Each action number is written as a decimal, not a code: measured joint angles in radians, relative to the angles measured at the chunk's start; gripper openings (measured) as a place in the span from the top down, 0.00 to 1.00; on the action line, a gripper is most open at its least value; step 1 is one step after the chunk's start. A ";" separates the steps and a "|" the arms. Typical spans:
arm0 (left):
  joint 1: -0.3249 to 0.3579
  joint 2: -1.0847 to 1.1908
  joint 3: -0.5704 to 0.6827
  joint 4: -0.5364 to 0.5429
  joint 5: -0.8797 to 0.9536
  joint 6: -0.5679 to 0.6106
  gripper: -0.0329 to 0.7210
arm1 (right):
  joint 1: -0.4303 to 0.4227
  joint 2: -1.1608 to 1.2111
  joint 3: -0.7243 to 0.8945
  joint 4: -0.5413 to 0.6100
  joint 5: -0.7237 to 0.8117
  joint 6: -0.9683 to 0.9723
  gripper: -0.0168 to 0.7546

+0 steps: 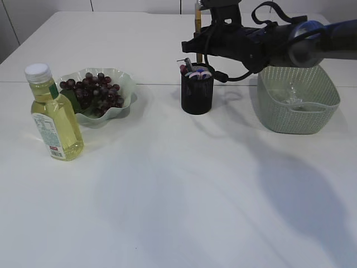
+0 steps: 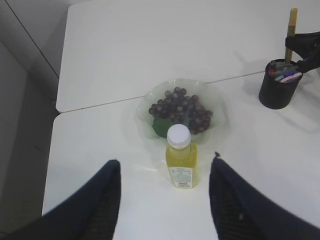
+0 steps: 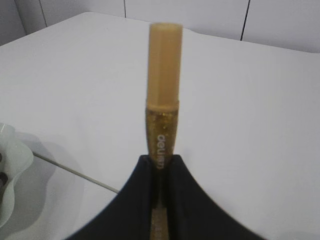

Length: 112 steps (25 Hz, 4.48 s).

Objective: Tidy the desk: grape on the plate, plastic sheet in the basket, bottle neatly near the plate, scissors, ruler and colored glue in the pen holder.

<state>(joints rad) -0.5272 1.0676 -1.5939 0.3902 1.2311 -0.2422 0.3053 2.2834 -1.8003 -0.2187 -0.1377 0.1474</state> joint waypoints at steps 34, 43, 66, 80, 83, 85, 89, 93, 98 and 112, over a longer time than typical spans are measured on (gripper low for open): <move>0.000 0.000 0.000 0.004 0.000 0.000 0.41 | -0.013 0.030 -0.130 0.000 0.230 0.064 0.51; 0.000 0.000 0.000 -0.010 0.013 0.000 0.41 | 0.009 -0.007 -0.323 0.147 0.647 0.069 0.50; 0.000 -0.107 0.000 -0.170 0.039 0.000 0.33 | 0.069 -0.397 -0.507 0.420 1.397 -0.055 0.51; 0.000 -0.344 0.237 -0.339 0.031 0.143 0.45 | 0.110 -0.799 -0.065 0.454 1.403 -0.069 0.51; 0.000 -0.460 0.334 -0.341 -0.003 0.145 0.46 | 0.110 -0.902 0.093 0.467 1.403 -0.101 0.51; 0.000 -0.541 0.383 -0.343 -0.016 0.145 0.46 | 0.110 -0.972 0.184 0.467 1.403 -0.124 0.51; 0.000 -0.682 0.473 -0.343 -0.039 0.145 0.46 | 0.110 -1.144 0.344 0.429 1.403 -0.160 0.51; 0.000 -0.807 0.579 -0.349 -0.055 0.145 0.46 | 0.111 -1.340 0.531 0.402 1.339 -0.192 0.51; 0.000 -0.932 0.761 -0.390 -0.061 0.145 0.46 | 0.111 -1.581 0.756 0.396 1.269 -0.239 0.51; -0.001 -1.057 1.058 -0.357 -0.130 0.156 0.46 | 0.111 -2.198 1.192 0.254 1.254 -0.273 0.51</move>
<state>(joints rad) -0.5279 0.0107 -0.5357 0.0332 1.1009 -0.0860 0.4164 0.0857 -0.6087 0.0356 1.1164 -0.1259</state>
